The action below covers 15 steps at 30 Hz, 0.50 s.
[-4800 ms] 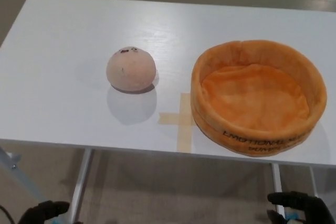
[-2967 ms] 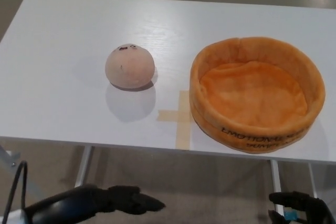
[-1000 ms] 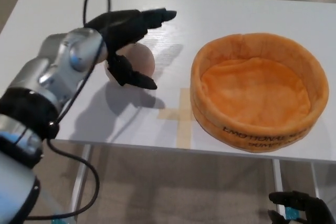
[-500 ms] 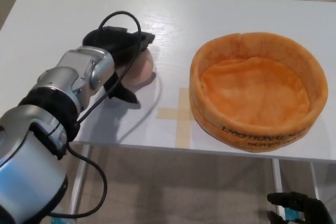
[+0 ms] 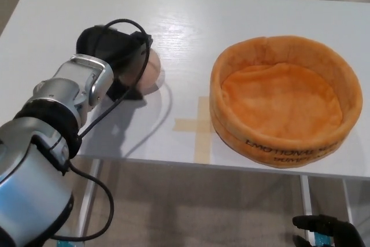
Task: Use the left hand to pick up the pink round toy on the left and place it inside the orange plate on the desk.
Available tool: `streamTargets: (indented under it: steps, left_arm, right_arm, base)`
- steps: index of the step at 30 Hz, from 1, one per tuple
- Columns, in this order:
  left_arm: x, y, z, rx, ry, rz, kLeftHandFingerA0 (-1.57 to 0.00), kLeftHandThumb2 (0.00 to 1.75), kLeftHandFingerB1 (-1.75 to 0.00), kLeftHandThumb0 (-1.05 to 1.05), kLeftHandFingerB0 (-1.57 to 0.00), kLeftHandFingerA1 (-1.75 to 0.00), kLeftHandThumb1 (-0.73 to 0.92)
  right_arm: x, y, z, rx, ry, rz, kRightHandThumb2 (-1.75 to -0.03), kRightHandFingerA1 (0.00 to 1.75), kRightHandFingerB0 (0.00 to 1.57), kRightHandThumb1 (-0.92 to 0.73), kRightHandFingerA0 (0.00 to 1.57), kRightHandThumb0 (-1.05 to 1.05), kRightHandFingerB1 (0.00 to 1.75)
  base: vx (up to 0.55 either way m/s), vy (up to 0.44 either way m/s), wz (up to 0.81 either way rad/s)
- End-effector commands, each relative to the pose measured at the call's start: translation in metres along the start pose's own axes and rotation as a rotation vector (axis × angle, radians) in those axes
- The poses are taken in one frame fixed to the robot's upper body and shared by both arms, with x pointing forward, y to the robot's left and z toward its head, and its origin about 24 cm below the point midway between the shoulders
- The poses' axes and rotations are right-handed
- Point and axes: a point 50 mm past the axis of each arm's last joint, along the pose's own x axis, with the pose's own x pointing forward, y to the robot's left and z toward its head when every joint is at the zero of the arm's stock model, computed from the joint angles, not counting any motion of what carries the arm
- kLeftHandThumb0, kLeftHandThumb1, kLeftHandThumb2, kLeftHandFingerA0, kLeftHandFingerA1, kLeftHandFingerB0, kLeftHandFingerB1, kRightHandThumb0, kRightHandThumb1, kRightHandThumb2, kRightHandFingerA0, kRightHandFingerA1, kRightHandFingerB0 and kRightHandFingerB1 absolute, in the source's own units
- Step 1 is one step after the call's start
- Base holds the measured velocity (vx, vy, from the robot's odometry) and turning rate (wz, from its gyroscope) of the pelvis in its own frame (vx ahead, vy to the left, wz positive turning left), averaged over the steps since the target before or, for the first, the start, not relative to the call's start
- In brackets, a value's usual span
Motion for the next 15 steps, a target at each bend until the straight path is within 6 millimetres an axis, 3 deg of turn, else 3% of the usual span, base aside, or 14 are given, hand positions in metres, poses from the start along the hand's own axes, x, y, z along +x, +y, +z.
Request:
streamTargets:
  steps: [1,5,6,11,13,14,15]
  left_arm:
    - [-0.001,-0.0015,0.0037,-0.01,-0.02,0.07,-0.81,0.64,-0.44,-0.28,-0.65,-1.4,0.74]
    - [-0.0007,-0.0005,0.005,-0.019,-0.021,0.089,-0.78,0.66,-0.44,-0.35,-0.7,-1.42,0.8]
    - [-0.0005,-0.0013,0.0062,-0.023,-0.018,0.086,-0.78,0.65,-0.38,-0.33,-0.59,-1.33,0.8]
    - [-0.0001,-0.0034,0.0086,-0.036,-0.015,0.072,-0.81,0.63,-0.38,-0.29,-0.56,-1.41,0.8]
    - [-0.0005,-0.0047,0.0096,-0.048,-0.024,0.075,-0.8,0.64,-0.39,-0.27,-0.57,-1.43,0.76]
    - [-0.0011,-0.006,0.01,-0.057,-0.031,0.079,-0.78,0.67,-0.43,-0.31,-0.69,-1.5,0.81]
    - [-0.0014,-0.0066,0.0101,-0.059,-0.034,0.08,-0.78,0.67,-0.43,-0.31,-0.69,-1.5,0.81]
  right_arm:
    - [-0.0022,0.0005,-0.0069,0.012,0.019,0.002,-0.57,0.66,0.7,-0.58,0.76,-0.3,0.5]
    - [-0.0019,0.0011,-0.006,0.011,0.017,0.0,-0.57,0.66,0.7,-0.57,0.76,-0.3,0.51]
    - [-0.002,0.0008,-0.0059,0.007,0.014,0.004,-0.57,0.65,0.7,-0.58,0.76,-0.3,0.5]
    - [-0.0018,0.0008,-0.0058,0.007,0.016,0.005,-0.57,0.66,0.7,-0.58,0.77,-0.3,0.5]
    - [-0.0019,0.0011,-0.0058,0.018,0.015,0.007,-0.57,0.66,0.69,-0.59,0.75,-0.29,0.5]
    - [-0.0018,0.0012,-0.0057,0.02,0.016,0.006,-0.57,0.66,0.7,-0.58,0.76,-0.29,0.5]
    - [-0.0018,0.0012,-0.0056,0.018,0.017,0.004,-0.57,0.66,0.7,-0.58,0.76,-0.29,0.5]
  base:
    - [0.0,0.0,0.0]
    - [0.0,0.0,0.0]
    - [0.0,0.0,0.0]
    - [0.0,0.0,0.0]
    - [0.0,0.0,0.0]
    - [0.0,0.0,0.0]
    - [0.0,0.0,0.0]
